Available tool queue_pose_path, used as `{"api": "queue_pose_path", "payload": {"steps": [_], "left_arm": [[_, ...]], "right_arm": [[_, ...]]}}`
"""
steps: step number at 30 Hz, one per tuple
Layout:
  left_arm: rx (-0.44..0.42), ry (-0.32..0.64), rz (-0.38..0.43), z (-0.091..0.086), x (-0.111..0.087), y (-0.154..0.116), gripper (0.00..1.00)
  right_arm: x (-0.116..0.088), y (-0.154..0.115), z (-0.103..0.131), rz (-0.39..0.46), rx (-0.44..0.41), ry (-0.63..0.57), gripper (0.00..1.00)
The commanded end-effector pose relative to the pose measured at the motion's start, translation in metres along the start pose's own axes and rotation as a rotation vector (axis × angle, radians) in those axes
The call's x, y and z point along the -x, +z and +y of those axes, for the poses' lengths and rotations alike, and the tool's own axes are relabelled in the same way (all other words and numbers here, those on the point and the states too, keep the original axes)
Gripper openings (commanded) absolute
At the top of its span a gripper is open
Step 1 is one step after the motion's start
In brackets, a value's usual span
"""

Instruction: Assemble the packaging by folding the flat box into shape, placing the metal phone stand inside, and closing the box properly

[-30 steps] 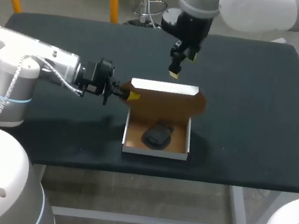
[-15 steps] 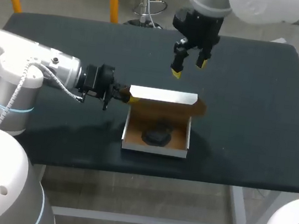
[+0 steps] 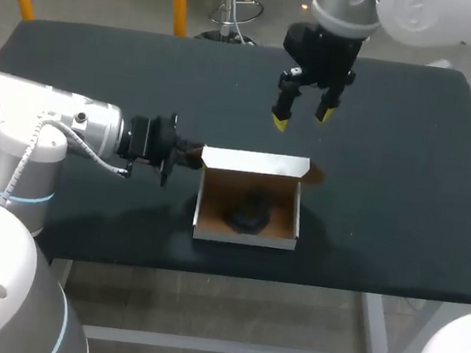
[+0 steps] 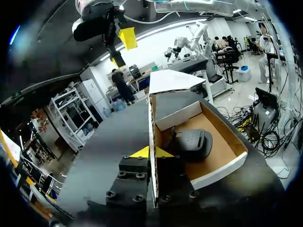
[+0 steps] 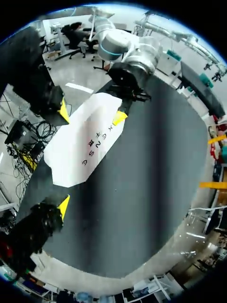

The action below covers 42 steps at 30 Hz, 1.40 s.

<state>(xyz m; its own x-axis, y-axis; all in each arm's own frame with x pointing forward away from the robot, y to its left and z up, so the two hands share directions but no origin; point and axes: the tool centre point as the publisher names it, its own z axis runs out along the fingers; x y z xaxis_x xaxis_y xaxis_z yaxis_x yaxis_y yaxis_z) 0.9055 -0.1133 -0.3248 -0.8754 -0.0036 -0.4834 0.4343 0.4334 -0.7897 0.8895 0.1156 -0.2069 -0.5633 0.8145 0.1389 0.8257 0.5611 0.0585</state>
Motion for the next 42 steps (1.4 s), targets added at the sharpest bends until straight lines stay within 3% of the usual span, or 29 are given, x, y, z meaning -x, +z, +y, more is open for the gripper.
{"api": "queue_pose_path", "payload": {"steps": [1,19,24,35,39,42], "left_arm": [[0.001,0.017,-0.051,0.0,-0.007,-0.001,0.0],[0.007,0.03,-0.062,0.0,-0.007,-0.001,0.0],[0.009,0.09,-0.118,0.002,-0.01,-0.005,0.0],[0.012,0.183,-0.135,0.004,-0.019,-0.002,0.0],[0.01,0.227,-0.141,0.005,-0.023,-0.001,0.0],[0.005,0.254,-0.145,0.004,-0.024,-0.001,0.0]], "right_arm": [[0.007,0.001,-0.014,0.031,0.041,0.006,1.0],[0.007,0.001,-0.014,0.031,0.041,0.006,1.0],[0.012,0.008,-0.015,0.09,-0.079,0.168,1.0],[0.017,0.023,-0.037,0.19,-0.237,0.452,1.0],[0.018,0.025,-0.044,0.269,-0.268,0.475,1.0],[0.018,0.025,-0.044,0.269,-0.268,0.475,1.0]]}}
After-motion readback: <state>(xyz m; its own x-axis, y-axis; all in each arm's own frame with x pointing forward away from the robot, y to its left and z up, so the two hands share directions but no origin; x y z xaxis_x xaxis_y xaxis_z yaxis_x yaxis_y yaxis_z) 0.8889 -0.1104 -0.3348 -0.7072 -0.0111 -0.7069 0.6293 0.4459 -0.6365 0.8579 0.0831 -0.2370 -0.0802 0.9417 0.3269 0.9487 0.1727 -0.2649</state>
